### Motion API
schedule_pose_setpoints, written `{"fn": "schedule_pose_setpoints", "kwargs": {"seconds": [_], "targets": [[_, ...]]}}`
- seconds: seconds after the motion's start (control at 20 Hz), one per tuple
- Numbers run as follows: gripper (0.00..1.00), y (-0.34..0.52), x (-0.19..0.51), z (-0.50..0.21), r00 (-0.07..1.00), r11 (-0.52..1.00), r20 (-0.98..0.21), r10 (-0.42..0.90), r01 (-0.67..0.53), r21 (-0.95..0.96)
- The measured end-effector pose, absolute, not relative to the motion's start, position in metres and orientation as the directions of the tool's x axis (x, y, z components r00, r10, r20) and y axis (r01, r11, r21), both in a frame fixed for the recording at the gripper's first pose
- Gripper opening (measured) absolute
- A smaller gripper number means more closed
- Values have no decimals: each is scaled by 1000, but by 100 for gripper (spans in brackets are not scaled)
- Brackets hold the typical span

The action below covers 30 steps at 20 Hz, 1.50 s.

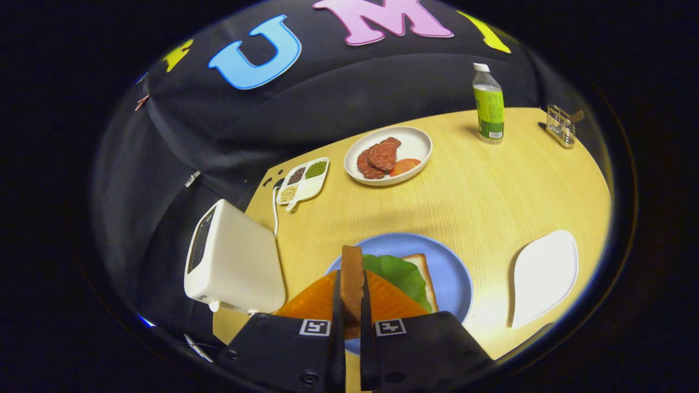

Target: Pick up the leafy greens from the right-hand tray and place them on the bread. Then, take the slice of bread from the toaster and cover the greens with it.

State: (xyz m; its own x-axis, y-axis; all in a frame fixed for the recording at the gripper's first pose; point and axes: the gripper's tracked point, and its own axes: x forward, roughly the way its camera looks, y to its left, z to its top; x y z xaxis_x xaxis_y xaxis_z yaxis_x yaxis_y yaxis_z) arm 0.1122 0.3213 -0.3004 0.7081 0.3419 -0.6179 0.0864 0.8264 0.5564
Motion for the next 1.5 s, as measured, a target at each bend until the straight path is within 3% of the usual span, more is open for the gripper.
{"fn": "schedule_pose_setpoints", "kwargs": {"seconds": [0.3, 0.7, 0.85, 1.2, 1.5], "targets": [[17, 291, 110, -342, 689, 831, -658, 303, 146, 536], [54, 273, 111, -364, 667, 874, -697, 262, 142, 465], [62, 267, 108, -364, 666, 888, -703, 250, 132, 440], [73, 244, 92, -343, 687, 917, -690, 228, 86, 389], [74, 210, 74, -299, 740, 923, -636, 221, 52, 381]]}}
